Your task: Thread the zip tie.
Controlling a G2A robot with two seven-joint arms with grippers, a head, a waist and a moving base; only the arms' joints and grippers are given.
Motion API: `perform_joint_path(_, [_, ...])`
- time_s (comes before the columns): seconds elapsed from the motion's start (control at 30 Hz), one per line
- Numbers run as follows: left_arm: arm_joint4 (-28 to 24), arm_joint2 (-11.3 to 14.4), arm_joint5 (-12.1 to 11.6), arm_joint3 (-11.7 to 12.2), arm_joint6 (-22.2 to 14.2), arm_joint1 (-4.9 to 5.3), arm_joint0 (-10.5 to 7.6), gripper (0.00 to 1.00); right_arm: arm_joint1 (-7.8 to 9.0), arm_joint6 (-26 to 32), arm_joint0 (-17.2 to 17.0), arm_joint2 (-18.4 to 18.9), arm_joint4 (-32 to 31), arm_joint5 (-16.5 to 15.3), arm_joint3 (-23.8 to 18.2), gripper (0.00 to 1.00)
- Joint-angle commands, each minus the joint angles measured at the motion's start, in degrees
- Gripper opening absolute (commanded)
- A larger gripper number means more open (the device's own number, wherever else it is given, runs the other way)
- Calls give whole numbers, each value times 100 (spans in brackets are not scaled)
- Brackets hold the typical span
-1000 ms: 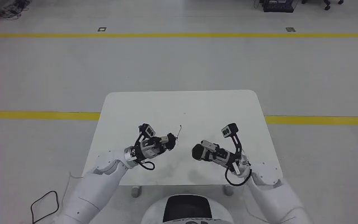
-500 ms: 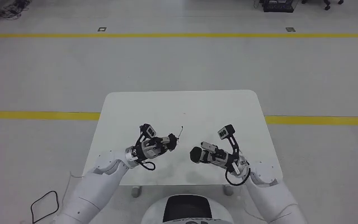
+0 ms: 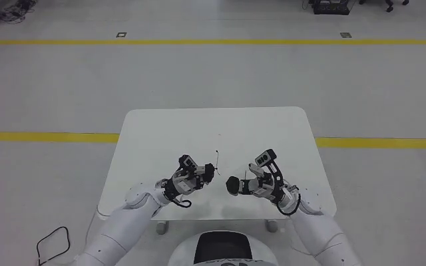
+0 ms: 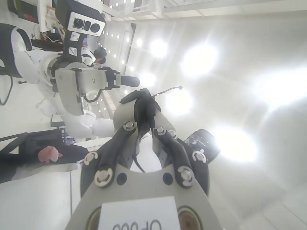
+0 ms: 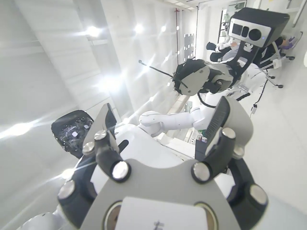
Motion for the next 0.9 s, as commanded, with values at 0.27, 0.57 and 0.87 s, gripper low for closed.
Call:
perform_joint_path(0.27, [-655,176,317,-65,-59,-70,63,0,-10,-1,-3,-93,171,87,-73,100])
perform_joint_path(0.57, [-1155,382,474,161,-292,-177,-64,0,-33,218,126,-255,368,43,110,64])
perform_joint_path(0.87, [-1093,419,393,241,-303,-210,-98,0,-32,277,167,-327,390,-1,138,35])
